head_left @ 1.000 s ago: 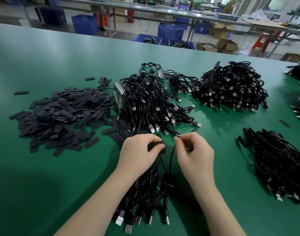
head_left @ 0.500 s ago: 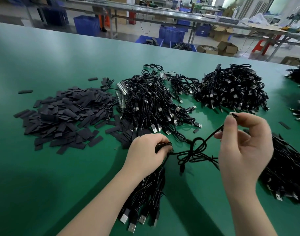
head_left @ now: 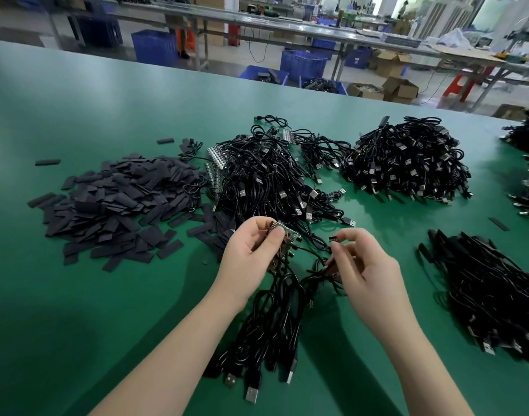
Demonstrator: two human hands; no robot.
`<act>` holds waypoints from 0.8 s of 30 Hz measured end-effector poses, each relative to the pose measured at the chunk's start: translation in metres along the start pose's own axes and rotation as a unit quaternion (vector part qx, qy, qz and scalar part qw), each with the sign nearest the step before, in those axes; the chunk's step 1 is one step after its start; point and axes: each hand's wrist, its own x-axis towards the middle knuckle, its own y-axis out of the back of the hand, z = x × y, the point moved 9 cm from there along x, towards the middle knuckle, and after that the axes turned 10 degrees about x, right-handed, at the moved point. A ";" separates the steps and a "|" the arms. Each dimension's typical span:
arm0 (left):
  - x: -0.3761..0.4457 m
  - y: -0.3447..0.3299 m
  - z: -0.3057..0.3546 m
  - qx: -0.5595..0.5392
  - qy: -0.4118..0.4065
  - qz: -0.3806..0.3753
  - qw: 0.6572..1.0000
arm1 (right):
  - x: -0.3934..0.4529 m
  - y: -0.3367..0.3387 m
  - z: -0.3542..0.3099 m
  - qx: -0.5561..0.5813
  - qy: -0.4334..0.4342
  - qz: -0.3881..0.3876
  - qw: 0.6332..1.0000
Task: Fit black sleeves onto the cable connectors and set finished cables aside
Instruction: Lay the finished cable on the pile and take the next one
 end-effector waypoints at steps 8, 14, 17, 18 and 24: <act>0.001 0.021 -0.014 0.127 0.039 0.101 0.986 | -0.004 0.042 -0.006 0.118 0.002 0.113 0.987; -0.001 0.018 -0.012 0.177 0.028 0.096 0.979 | -0.009 0.052 -0.013 0.159 0.023 0.115 0.980; 0.001 0.009 -0.013 0.164 0.023 0.055 0.985 | -0.007 0.027 -0.007 0.124 -0.011 0.027 0.992; 0.001 0.005 -0.013 0.155 0.021 0.036 0.987 | -0.007 0.017 -0.005 0.112 -0.020 0.004 0.993; 0.001 -0.004 -0.008 0.102 -0.003 0.000 0.995 | -0.004 -0.027 -0.007 0.044 -0.004 -0.076 0.996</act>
